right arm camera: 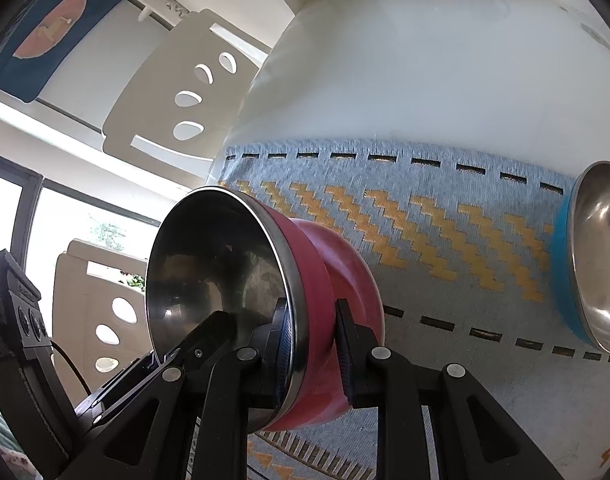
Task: Organize plates and bowls
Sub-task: 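Lower the pink steel bowl into the pink plastic bowl and open both grippers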
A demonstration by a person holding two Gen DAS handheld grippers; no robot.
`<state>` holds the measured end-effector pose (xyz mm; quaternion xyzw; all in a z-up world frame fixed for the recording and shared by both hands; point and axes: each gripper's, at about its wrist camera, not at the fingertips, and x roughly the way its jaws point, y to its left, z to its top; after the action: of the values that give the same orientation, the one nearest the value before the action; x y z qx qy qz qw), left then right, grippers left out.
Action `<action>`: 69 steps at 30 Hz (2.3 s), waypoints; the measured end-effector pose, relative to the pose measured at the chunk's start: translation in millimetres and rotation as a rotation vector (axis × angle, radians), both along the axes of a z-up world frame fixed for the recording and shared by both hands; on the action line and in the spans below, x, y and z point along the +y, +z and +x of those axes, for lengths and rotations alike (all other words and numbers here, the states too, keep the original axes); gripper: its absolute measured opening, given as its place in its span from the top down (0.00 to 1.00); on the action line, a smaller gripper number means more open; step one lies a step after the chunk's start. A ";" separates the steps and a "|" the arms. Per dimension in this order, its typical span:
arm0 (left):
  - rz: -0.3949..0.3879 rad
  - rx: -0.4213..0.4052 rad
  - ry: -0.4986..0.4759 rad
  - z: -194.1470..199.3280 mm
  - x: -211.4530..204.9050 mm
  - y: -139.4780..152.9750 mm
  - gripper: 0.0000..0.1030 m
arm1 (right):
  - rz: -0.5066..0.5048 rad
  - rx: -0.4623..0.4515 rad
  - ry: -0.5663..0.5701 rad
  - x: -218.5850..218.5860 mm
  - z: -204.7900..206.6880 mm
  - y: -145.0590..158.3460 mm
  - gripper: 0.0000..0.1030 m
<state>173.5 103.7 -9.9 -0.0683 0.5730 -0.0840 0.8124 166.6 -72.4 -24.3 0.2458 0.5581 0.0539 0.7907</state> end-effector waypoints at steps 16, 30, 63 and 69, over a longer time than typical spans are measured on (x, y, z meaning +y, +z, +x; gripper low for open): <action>0.005 0.015 -0.006 -0.3 -4.9 -8.7 0.83 | 0.002 0.031 -0.012 -5.6 -0.9 -9.3 0.78; 0.008 0.006 -0.010 -1.6 -3.4 -4.3 0.82 | 0.028 0.038 -0.021 -10.4 -4.6 -8.7 0.73; 0.004 0.003 -0.004 -4.3 3.9 5.5 0.77 | -0.048 0.025 -0.024 -22.5 -13.4 9.0 0.63; 0.024 -0.001 -0.005 -7.4 0.6 7.3 0.76 | 0.004 0.053 -0.051 -33.3 -20.6 -4.3 0.63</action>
<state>166.1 104.3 -2.6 -0.0569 0.5737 -0.0791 0.8132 146.0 -105.7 -28.5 0.2628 0.5723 0.0283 0.7763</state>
